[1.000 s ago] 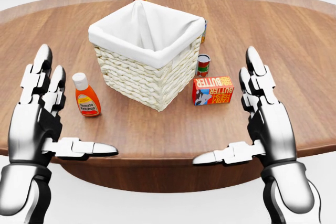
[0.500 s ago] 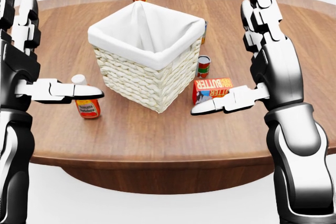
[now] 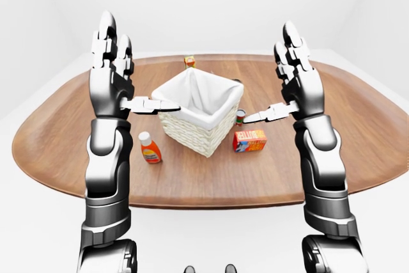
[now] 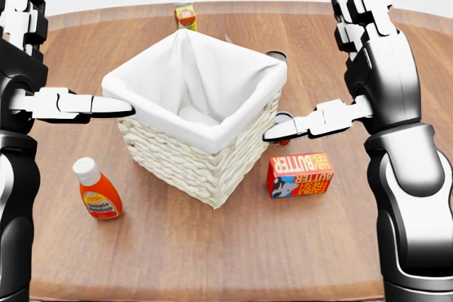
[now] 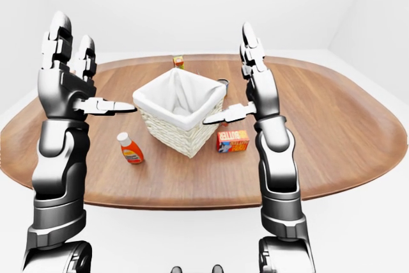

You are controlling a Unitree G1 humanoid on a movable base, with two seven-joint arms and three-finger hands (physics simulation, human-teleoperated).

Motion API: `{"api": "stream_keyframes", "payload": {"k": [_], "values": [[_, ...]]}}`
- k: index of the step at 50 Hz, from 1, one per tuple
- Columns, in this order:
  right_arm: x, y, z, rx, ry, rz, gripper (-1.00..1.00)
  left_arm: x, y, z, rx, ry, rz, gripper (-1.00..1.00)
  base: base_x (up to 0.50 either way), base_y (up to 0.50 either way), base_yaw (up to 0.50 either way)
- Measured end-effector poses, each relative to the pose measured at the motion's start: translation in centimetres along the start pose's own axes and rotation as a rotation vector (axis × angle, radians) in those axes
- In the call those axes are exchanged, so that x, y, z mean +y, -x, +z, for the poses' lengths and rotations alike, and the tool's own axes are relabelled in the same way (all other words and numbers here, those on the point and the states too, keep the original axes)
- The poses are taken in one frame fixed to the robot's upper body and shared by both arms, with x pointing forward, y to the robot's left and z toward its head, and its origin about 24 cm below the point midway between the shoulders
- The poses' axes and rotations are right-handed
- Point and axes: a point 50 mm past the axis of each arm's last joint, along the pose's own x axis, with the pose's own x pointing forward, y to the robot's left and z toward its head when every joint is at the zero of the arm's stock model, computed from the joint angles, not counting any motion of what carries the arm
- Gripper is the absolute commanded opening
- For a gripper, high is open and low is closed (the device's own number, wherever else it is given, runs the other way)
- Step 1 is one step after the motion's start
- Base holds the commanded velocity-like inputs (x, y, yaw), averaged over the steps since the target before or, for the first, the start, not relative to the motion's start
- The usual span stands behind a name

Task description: Pick up the butter and put it in the basket.

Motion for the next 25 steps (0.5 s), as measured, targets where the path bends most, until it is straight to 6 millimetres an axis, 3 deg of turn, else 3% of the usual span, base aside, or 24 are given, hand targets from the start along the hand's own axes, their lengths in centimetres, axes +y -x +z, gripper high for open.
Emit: {"api": "stream_keyframes", "payload": {"k": [25], "values": [[-0.35,0.38,0.23,-0.009,0.005,-0.010,1.00,-0.03,0.01,0.21,-0.009,0.013,-0.004,1.00,0.49,0.00,0.00]]}}
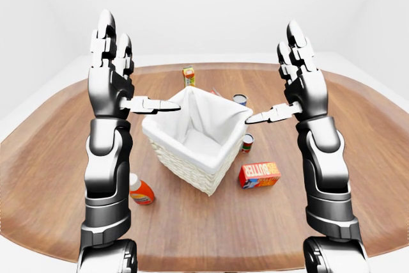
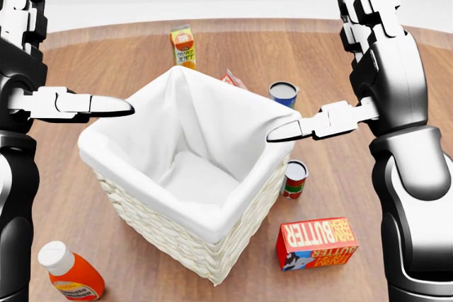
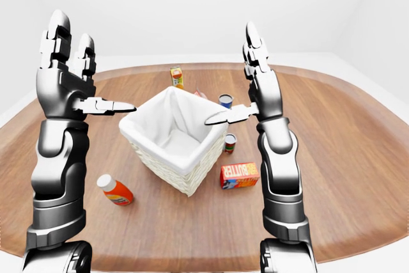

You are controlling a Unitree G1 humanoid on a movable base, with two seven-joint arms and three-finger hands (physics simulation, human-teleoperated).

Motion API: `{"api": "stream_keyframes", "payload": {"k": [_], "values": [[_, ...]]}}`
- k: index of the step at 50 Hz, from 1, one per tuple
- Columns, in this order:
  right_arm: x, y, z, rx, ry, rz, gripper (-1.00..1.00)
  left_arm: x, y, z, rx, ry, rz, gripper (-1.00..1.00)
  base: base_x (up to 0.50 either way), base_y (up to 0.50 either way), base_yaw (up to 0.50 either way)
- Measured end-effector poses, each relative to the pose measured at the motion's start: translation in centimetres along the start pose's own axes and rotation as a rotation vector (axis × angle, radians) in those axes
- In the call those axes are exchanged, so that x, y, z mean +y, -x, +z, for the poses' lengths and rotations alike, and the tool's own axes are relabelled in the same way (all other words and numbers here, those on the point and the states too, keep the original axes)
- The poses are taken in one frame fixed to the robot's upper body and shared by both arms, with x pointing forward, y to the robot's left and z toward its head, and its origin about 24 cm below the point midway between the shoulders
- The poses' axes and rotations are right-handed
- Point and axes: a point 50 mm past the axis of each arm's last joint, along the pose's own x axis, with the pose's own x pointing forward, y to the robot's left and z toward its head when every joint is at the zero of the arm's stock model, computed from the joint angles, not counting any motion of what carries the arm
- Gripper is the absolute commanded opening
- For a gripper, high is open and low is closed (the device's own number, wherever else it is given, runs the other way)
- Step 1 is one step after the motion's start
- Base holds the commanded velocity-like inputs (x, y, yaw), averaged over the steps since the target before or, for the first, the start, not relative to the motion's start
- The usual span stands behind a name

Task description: Pick up the butter and put it in the basket.

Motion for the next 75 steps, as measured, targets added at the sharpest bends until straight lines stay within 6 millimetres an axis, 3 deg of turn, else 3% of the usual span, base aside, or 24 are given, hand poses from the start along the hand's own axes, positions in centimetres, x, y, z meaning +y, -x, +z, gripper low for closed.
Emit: {"api": "stream_keyframes", "payload": {"k": [42,57,70,75], "values": [[0.4,0.7,0.7,-0.011,0.099,0.075,1.00,0.3,0.4,0.3,-0.009,0.012,0.005,1.00,0.03,0.00,0.00],[1.5,2.2,2.2,-0.014,0.349,0.315,1.00,0.5,0.5,0.0,0.003,0.012,0.007,1.00,0.00,0.00,0.00],[1.7,3.0,1.2,0.140,0.650,0.511,1.00,0.7,0.5,-0.1,0.010,0.012,0.010,1.00,0.00,0.00,0.00],[1.4,3.1,0.8,0.198,0.761,0.493,1.00,0.8,0.5,-0.2,0.013,0.013,0.015,1.00,0.00,0.00,0.00]]}}
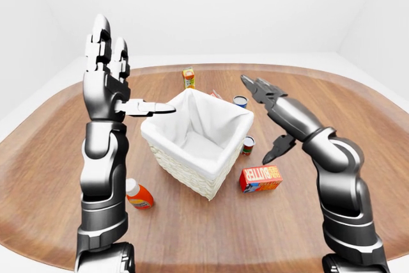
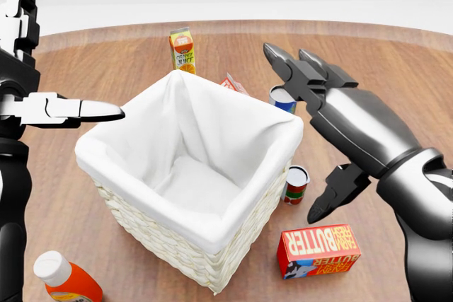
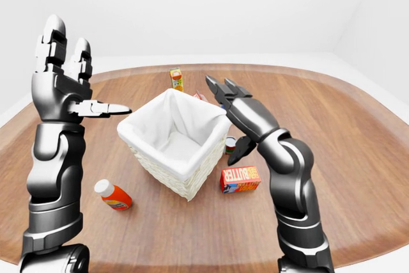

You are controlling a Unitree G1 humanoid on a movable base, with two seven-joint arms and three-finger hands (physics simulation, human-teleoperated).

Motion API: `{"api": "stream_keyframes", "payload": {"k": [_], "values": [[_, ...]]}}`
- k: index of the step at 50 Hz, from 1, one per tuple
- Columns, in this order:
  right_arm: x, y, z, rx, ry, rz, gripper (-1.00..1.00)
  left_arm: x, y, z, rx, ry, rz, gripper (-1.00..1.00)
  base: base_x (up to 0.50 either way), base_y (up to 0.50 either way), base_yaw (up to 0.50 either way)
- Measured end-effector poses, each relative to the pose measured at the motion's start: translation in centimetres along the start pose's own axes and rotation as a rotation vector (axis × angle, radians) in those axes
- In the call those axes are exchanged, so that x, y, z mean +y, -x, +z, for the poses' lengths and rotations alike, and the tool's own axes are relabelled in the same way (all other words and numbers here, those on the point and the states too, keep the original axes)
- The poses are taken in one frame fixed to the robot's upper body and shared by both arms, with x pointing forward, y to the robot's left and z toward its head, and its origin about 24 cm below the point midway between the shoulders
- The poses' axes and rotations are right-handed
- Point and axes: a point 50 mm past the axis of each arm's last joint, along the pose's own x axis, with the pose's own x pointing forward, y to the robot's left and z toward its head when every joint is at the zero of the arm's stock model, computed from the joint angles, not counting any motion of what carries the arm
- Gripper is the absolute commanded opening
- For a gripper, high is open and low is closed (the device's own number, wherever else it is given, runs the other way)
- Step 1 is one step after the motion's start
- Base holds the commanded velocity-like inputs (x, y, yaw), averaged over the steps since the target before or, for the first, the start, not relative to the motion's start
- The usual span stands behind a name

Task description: Pick up the butter and put it in the basket.

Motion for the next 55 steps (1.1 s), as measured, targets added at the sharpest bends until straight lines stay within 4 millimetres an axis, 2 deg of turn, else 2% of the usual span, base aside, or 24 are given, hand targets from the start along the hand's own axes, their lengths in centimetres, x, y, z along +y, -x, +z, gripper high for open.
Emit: {"api": "stream_keyframes", "payload": {"k": [14,29,55], "values": [[1.3,0.1,-2.5,0.266,0.188,0.029,1.00,0.4,0.0,-0.1,0.005,0.004,0.016,1.00,0.00,0.00,0.00],[4.5,1.2,-5.8,0.537,0.308,0.157,1.00,0.6,-0.1,-0.1,0.009,0.001,0.018,1.00,0.00,0.00,0.00],[9.1,1.5,-8.9,0.682,0.322,0.380,1.00,0.8,-0.1,-0.4,0.023,-0.002,0.021,1.00,0.00,0.00,0.00]]}}
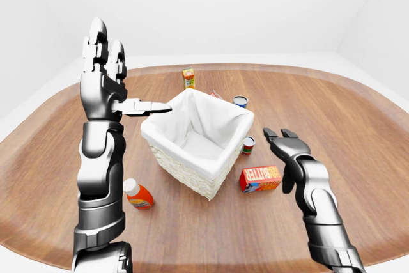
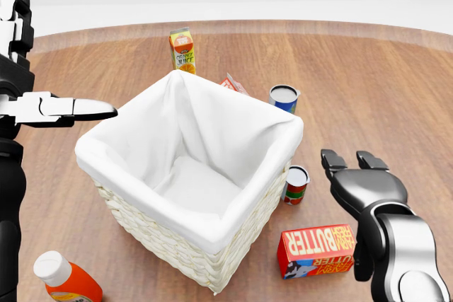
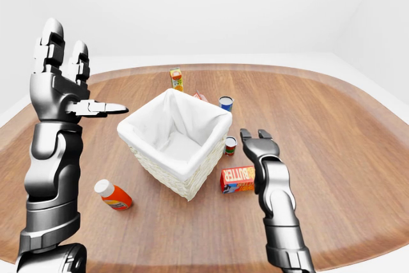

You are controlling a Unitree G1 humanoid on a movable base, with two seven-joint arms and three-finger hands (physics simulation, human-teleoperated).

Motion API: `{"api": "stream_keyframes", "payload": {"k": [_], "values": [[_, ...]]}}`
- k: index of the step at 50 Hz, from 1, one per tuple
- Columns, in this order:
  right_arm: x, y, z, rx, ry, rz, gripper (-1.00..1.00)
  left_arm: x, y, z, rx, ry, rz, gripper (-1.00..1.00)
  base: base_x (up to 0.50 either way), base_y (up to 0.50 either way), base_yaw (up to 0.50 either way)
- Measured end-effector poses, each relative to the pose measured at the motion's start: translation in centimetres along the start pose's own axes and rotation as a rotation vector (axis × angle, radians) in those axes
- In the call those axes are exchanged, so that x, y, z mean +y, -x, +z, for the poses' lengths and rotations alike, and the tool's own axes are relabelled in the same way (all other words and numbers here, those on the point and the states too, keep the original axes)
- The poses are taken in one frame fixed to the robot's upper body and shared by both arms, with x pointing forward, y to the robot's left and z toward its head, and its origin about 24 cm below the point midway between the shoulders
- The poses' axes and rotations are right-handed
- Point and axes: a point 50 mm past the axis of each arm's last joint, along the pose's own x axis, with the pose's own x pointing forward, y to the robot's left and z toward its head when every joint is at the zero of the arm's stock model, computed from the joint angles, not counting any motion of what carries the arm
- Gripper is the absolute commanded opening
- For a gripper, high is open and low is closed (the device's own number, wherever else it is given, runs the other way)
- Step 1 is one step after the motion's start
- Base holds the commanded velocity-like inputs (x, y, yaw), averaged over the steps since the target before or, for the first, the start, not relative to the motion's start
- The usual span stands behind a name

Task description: Pick up the butter and put it in the basket.

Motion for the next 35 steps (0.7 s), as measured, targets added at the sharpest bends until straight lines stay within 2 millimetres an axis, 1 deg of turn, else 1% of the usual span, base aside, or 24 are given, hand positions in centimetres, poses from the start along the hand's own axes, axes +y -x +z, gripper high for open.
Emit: {"api": "stream_keyframes", "payload": {"k": [10,24,35], "values": [[1.8,-1.5,0.4,-0.006,0.008,0.109,1.00,0.1,0.0,-0.2,0.008,0.000,0.002,1.00,0.00,0.00,0.00],[4.9,-3.5,1.0,-0.024,0.016,0.288,1.00,0.1,0.0,-0.4,0.018,0.001,0.004,1.00,0.00,0.00,0.00],[6.6,-5.1,1.5,-0.035,0.004,0.334,1.00,0.1,0.0,-0.8,0.032,0.001,0.005,1.00,0.00,0.00,0.00]]}}
